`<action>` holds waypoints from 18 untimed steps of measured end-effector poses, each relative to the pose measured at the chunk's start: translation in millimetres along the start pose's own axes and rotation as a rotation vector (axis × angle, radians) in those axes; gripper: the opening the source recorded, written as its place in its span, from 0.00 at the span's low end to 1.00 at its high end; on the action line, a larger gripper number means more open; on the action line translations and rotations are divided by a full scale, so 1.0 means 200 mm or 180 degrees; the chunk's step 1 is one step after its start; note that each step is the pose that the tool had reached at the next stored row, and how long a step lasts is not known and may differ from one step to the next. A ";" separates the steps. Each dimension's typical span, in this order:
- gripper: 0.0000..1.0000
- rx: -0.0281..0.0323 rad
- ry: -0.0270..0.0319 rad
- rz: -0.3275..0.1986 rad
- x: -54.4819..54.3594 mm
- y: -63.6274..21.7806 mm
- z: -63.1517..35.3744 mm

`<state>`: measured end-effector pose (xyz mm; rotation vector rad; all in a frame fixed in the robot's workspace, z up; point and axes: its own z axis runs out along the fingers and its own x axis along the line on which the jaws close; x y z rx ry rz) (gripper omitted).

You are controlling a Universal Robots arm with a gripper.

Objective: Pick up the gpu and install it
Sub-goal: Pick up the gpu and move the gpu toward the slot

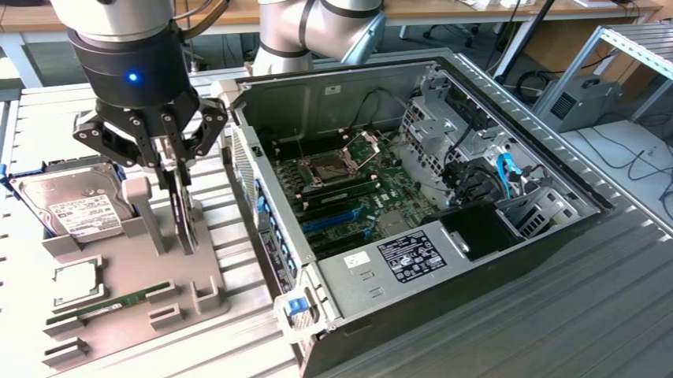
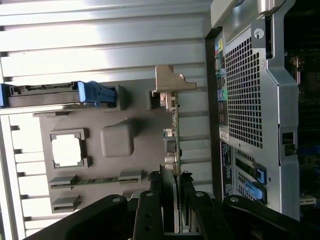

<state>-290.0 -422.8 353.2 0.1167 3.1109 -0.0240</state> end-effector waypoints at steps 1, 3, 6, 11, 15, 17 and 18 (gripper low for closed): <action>0.27 0.0000 0.0000 0.0000 0.00 0.000 -0.002; 0.27 0.0000 0.0000 0.0000 0.00 0.000 -0.004; 0.27 0.0000 0.0000 0.0000 0.00 0.000 -0.008; 0.27 0.0000 0.0000 0.0000 0.00 0.000 -0.014; 0.27 0.0000 0.0000 0.0000 0.00 0.000 -0.017; 0.27 0.0000 0.0000 0.0000 0.00 0.000 -0.019; 0.27 0.0000 0.0000 0.0000 0.00 0.000 -0.022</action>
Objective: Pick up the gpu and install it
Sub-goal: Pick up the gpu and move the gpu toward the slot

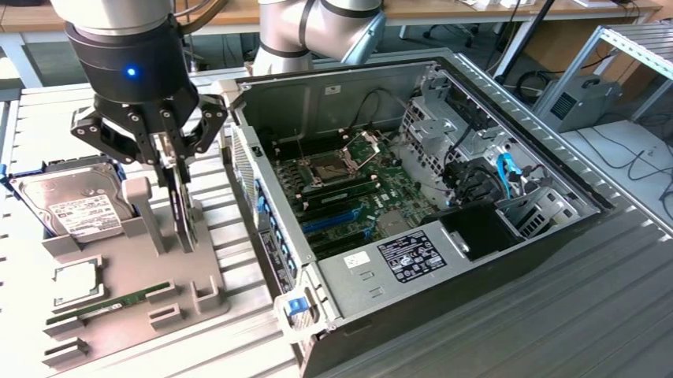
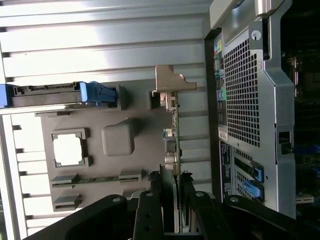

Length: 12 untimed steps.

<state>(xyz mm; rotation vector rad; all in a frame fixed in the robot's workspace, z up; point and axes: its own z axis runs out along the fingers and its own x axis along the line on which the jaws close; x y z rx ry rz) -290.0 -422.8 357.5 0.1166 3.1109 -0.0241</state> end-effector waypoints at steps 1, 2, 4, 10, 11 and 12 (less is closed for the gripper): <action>0.27 0.0000 0.0000 0.0000 0.00 0.000 -0.003; 0.27 0.0000 0.0000 0.0000 0.00 0.000 -0.004; 0.27 0.0000 0.0000 0.0000 0.00 0.000 -0.006; 0.27 0.0000 0.0000 0.0000 0.00 0.000 -0.013; 0.27 0.0000 0.0000 0.0000 0.00 0.000 -0.014; 0.27 0.0000 0.0000 0.0000 0.00 0.000 -0.015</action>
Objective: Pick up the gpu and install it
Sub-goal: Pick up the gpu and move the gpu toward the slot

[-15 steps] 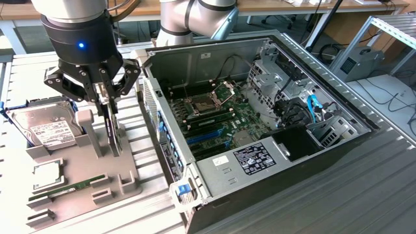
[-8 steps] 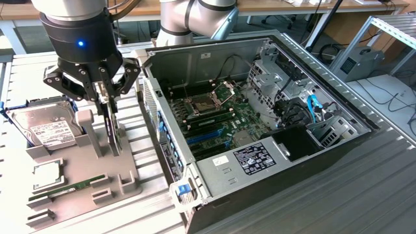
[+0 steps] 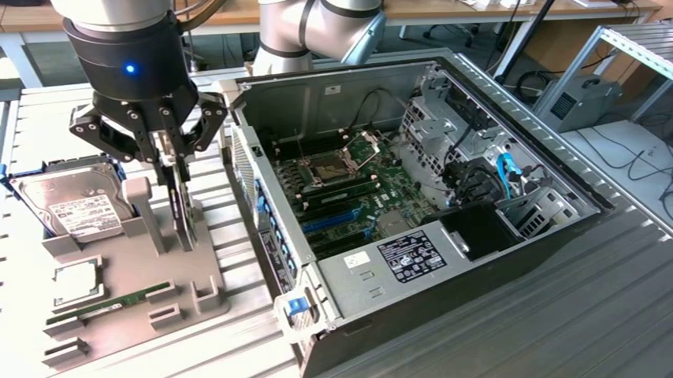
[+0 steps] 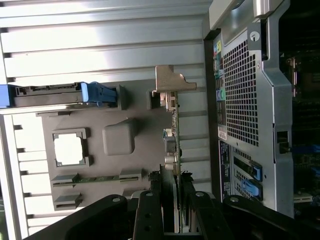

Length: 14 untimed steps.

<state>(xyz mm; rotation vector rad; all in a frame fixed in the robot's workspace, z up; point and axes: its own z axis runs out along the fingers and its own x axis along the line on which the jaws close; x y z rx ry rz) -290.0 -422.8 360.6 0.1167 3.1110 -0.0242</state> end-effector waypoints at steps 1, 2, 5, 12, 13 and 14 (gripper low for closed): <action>0.27 0.0000 0.0000 0.0000 0.00 0.000 -0.001; 0.27 0.0000 0.0000 0.0000 0.00 0.000 -0.002; 0.27 0.0000 0.0000 0.0000 0.00 0.000 -0.006; 0.27 0.0000 0.0000 0.0000 0.00 0.000 -0.012; 0.27 0.0000 0.0000 0.0000 0.00 0.000 -0.013; 0.27 0.0000 0.0000 0.0000 0.00 0.000 -0.014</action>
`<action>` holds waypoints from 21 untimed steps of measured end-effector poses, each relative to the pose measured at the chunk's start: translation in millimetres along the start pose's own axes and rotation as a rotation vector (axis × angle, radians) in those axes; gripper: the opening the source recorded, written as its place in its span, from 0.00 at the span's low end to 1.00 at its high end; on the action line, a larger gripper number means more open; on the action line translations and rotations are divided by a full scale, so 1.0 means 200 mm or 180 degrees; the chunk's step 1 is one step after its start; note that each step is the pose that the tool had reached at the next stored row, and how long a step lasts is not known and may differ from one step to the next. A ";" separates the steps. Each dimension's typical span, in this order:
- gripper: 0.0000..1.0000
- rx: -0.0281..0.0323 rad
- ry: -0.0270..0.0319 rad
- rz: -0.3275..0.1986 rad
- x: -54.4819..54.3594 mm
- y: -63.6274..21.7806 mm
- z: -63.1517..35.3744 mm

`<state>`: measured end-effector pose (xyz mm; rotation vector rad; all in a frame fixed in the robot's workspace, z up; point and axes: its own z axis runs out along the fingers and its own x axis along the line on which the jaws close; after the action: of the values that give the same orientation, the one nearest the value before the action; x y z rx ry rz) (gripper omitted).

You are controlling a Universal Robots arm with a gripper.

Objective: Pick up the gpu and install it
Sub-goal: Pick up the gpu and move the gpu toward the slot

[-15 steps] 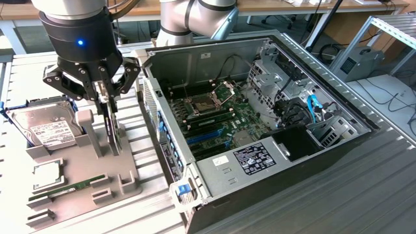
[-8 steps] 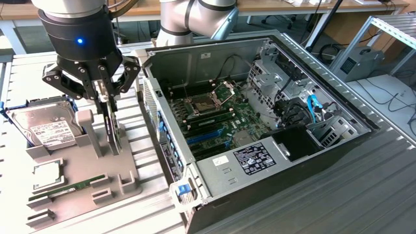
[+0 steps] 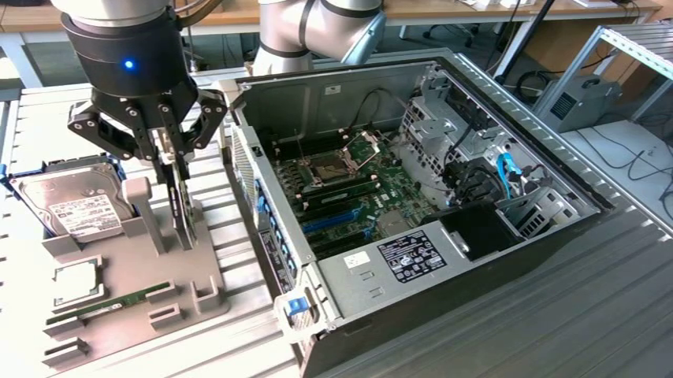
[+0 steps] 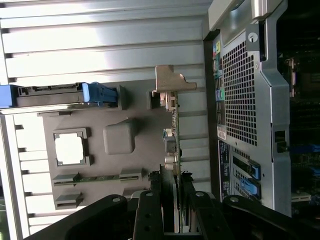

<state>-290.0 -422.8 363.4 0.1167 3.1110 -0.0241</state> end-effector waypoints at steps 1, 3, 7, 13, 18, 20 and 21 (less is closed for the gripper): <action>0.27 0.0000 0.0000 0.0000 0.00 0.000 -0.001; 0.27 0.0000 0.0000 0.0000 0.00 0.000 -0.003; 0.27 0.0000 0.0000 0.0000 0.00 0.000 -0.006; 0.27 0.0000 0.0000 0.0000 0.00 0.000 -0.013; 0.27 0.0000 0.0000 0.0000 0.00 0.000 -0.020; 0.27 0.0000 0.0000 0.0000 0.00 0.000 -0.022; 0.27 0.0000 0.0000 0.0000 0.00 0.000 -0.023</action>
<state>-290.0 -422.8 368.1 0.1167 3.1110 -0.0241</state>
